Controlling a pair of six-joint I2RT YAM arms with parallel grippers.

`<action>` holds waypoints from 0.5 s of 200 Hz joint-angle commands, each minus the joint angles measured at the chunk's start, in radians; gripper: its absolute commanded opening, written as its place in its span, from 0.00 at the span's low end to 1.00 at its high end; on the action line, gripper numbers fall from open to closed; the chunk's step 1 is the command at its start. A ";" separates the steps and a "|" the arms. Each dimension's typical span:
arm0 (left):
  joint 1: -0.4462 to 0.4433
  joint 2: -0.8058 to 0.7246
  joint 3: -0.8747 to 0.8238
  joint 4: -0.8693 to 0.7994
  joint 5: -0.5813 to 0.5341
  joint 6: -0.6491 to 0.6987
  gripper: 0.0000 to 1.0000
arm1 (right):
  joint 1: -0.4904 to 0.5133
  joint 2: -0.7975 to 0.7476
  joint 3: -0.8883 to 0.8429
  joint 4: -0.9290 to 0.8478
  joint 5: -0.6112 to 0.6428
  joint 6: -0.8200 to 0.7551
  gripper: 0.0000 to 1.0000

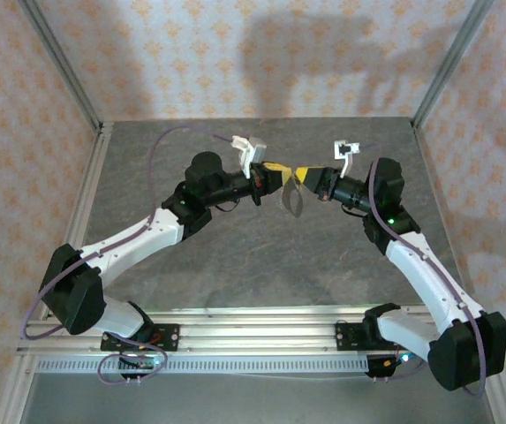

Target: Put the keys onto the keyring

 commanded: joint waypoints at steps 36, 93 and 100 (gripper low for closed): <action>-0.018 -0.019 0.023 0.061 -0.002 -0.002 0.00 | 0.020 0.000 -0.006 0.015 -0.072 0.004 0.00; -0.018 -0.015 0.013 0.083 -0.028 -0.005 0.00 | -0.109 -0.061 -0.084 0.157 0.013 0.160 0.34; -0.018 -0.014 0.013 0.090 -0.028 -0.009 0.00 | -0.110 -0.064 -0.083 0.157 0.019 0.163 0.34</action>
